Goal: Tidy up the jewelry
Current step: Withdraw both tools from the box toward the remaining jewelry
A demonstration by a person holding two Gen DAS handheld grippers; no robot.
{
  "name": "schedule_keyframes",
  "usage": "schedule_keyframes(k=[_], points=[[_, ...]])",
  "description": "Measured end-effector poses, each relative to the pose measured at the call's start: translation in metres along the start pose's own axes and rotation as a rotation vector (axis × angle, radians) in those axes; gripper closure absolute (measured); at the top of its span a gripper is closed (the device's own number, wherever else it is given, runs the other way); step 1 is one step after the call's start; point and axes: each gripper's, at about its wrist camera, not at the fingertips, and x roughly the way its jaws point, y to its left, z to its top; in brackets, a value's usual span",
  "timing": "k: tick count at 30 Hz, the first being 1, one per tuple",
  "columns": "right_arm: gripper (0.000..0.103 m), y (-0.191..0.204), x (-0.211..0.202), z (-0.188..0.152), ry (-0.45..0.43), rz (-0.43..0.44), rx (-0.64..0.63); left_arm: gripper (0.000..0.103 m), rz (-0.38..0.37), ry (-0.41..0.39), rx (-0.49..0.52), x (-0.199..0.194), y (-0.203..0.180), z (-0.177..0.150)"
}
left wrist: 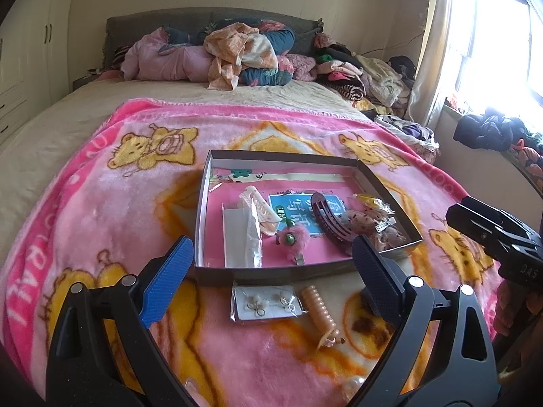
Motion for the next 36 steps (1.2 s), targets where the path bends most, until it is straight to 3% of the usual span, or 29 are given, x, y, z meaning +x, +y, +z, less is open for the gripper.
schedule_keyframes(k=[18, 36], points=[[0.016, 0.018, -0.04, -0.032, -0.012, 0.036, -0.018, 0.011, 0.002, 0.002, 0.038, -0.018, -0.013, -0.02], [0.016, 0.032, -0.041, -0.069, 0.053, 0.061, -0.051, 0.011, 0.046, 0.041, 0.056, -0.022, -0.002, -0.045]])
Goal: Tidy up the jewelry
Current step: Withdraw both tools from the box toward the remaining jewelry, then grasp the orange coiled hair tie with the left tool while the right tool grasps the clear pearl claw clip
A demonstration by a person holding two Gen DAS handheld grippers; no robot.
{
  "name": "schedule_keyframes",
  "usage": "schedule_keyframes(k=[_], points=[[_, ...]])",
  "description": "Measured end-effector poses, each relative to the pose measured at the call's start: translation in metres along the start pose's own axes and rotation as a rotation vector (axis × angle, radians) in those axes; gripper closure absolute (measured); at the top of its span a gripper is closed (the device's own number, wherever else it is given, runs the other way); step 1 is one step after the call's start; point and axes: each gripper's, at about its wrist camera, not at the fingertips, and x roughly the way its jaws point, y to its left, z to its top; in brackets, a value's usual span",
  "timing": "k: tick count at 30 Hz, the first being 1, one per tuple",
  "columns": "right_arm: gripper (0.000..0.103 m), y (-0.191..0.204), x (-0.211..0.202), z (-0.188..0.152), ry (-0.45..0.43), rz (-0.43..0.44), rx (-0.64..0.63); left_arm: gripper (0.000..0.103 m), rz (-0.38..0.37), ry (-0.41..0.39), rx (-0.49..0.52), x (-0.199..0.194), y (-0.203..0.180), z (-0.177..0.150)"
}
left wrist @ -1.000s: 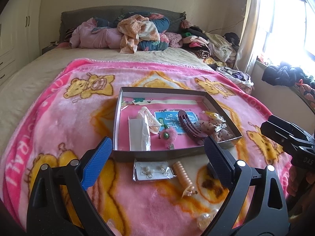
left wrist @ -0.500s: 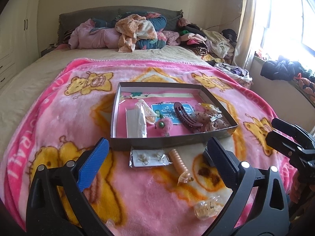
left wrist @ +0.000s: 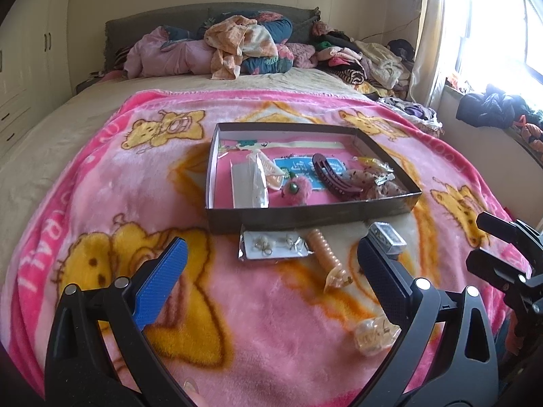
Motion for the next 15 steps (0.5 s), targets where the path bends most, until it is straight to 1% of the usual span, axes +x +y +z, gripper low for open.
schedule_keyframes(k=[5, 15], points=[[0.016, 0.008, 0.003, -0.013, 0.025, 0.006, -0.024, 0.012, 0.017, 0.018, 0.004, 0.003, 0.005, -0.007], [0.016, 0.023, 0.011, -0.03, 0.067, 0.024, -0.048, 0.012, 0.012, 0.051, -0.012, 0.01, 0.014, -0.017]])
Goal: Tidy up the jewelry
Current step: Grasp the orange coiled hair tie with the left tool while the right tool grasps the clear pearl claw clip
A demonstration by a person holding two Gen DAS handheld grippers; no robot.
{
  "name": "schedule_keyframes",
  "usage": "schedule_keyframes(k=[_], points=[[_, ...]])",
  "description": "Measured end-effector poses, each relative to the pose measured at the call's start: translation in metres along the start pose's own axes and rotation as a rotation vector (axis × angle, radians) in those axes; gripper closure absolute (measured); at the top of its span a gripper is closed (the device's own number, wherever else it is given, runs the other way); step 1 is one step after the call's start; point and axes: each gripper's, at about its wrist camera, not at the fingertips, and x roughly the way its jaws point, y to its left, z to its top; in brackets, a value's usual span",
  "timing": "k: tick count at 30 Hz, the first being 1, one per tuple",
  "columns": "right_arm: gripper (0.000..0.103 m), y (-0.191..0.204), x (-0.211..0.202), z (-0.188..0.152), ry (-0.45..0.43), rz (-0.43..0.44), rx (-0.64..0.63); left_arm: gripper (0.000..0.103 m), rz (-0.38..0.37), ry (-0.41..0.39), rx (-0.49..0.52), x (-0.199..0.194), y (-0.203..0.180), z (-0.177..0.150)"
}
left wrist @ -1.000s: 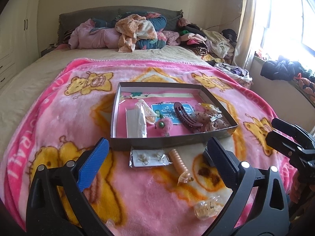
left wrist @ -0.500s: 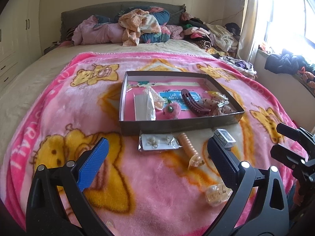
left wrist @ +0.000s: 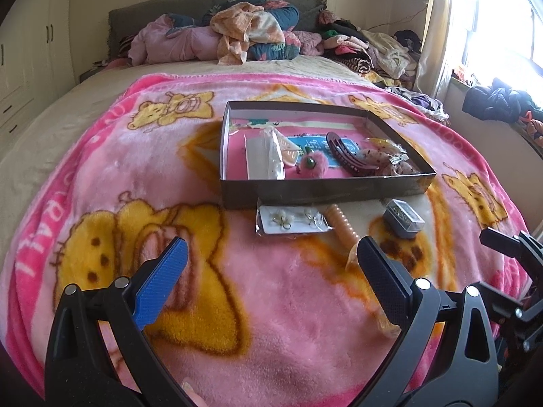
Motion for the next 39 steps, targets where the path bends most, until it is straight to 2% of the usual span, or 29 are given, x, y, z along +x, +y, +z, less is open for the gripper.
schedule_keyframes(k=[10, 18, 22, 25, 28, 30, 32, 33, 39], points=[[0.016, 0.02, 0.01, -0.012, 0.03, 0.018, -0.04, 0.012, -0.015, 0.024, 0.002, 0.005, -0.001, -0.008], [0.016, 0.032, 0.027, -0.021, 0.075, 0.039, -0.05, 0.012, -0.065, 0.071, -0.007, 0.025, -0.007, -0.009], [0.018, 0.036, 0.038, -0.023, 0.099, 0.032, -0.057, 0.026, -0.115, 0.104, -0.002, 0.038, -0.016, -0.008], [0.026, 0.035, 0.047, -0.024, 0.122, 0.037, -0.037, 0.04, -0.162, 0.141, -0.019, 0.048, -0.02, -0.009], [0.037, 0.034, 0.052, -0.024, 0.131, 0.038, -0.032, 0.046, -0.191, 0.163, -0.029, 0.056, -0.026, -0.01], [0.05, 0.033, 0.056, -0.025, 0.145, 0.049, -0.024, 0.048, -0.208, 0.172, -0.037, 0.06, -0.03, -0.01], [0.057, 0.033, 0.059, -0.027, 0.157, 0.067, -0.024, 0.05, -0.227, 0.177, -0.044, 0.062, -0.034, -0.009], [0.057, 0.034, 0.058, -0.027, 0.153, 0.066, -0.03, 0.051, -0.23, 0.177, -0.041, 0.063, -0.036, -0.009], [0.057, 0.027, 0.049, -0.029, 0.148, 0.066, -0.015, 0.075, -0.255, 0.196, -0.018, 0.068, -0.049, -0.005]])
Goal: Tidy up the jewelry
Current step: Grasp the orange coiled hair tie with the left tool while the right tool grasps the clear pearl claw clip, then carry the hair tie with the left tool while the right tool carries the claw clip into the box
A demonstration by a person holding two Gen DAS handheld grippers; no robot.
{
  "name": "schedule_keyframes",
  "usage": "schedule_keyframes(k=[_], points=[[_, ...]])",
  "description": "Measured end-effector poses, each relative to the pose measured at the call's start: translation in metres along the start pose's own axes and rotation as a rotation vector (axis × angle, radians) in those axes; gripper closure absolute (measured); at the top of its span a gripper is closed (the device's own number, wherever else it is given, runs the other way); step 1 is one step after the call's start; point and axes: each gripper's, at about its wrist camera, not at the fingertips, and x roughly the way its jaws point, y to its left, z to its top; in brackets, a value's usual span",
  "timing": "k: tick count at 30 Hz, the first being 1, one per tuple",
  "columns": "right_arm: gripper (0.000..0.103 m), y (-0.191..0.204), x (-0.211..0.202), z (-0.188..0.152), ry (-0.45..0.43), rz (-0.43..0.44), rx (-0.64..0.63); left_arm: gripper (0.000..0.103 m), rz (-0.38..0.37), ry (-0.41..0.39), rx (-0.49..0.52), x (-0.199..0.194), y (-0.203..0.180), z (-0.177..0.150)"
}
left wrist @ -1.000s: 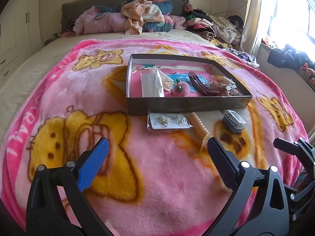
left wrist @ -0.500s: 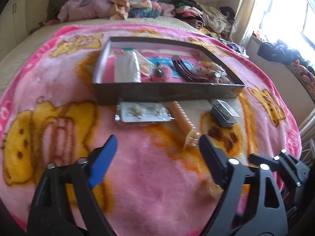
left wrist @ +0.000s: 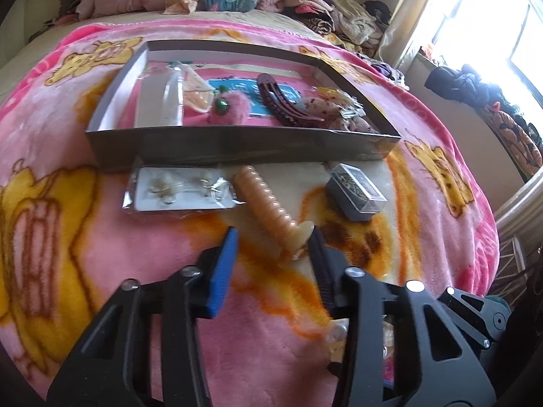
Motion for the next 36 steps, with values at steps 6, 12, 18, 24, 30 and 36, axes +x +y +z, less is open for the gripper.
schedule_keyframes(k=[6, 12, 18, 24, 30, 36], points=[[0.057, -0.023, -0.014, -0.007, -0.005, -0.039, 0.054, 0.092, 0.001, 0.013, 0.021, 0.003, -0.007, 0.001], [0.057, -0.05, -0.028, -0.006, -0.04, -0.09, 0.114, 0.092, 0.032, -0.005, 0.055, -0.004, -0.012, 0.0], [0.057, -0.065, -0.043, -0.002, -0.083, -0.124, 0.137, 0.092, 0.033, -0.048, 0.068, -0.023, -0.016, -0.002], [0.057, -0.076, -0.054, 0.002, -0.112, -0.149, 0.152, 0.092, 0.019, -0.081, 0.068, -0.039, -0.019, -0.001], [0.057, -0.081, -0.06, 0.009, -0.138, -0.176, 0.155, 0.092, 0.027, -0.113, 0.074, -0.05, -0.017, 0.001], [0.057, -0.087, -0.066, 0.022, -0.165, -0.197, 0.153, 0.092, 0.032, -0.136, 0.055, -0.056, -0.01, 0.007]])
